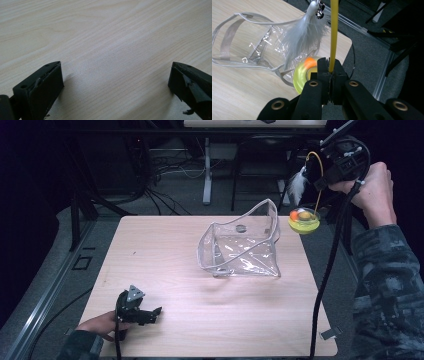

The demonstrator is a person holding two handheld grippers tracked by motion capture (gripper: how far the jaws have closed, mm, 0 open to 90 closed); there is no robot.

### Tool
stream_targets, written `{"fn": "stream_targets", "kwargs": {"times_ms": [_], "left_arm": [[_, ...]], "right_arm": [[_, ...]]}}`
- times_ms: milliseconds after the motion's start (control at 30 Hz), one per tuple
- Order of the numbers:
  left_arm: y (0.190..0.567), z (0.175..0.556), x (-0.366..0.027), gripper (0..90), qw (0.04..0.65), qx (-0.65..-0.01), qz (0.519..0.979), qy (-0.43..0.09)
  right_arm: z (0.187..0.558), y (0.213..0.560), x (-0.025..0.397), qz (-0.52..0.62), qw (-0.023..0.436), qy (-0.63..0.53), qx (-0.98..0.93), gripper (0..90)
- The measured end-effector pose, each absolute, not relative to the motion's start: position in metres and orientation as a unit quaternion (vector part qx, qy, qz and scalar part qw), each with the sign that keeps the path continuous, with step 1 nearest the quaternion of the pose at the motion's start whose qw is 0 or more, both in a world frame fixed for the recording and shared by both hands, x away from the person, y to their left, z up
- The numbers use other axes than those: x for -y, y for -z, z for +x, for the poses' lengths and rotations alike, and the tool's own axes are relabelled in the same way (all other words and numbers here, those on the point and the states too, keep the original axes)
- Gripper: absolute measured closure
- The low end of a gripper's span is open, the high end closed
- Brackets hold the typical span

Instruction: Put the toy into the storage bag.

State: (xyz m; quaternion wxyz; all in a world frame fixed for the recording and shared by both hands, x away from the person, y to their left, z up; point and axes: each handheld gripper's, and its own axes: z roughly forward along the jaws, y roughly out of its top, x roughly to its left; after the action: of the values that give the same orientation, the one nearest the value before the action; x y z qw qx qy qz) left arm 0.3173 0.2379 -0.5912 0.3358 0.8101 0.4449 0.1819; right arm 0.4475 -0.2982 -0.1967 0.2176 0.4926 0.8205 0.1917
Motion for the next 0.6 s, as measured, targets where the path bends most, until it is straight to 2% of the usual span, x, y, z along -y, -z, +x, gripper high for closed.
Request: {"fn": "stream_targets", "kwargs": {"times_ms": [600], "left_arm": [[0.591, 0.317, -0.238, 0.0, 0.336, -0.445, 0.81, -0.182]], "right_arm": [[0.449, 0.175, 0.265, 0.461, 0.232, -0.208, -0.831, 88.7]]}}
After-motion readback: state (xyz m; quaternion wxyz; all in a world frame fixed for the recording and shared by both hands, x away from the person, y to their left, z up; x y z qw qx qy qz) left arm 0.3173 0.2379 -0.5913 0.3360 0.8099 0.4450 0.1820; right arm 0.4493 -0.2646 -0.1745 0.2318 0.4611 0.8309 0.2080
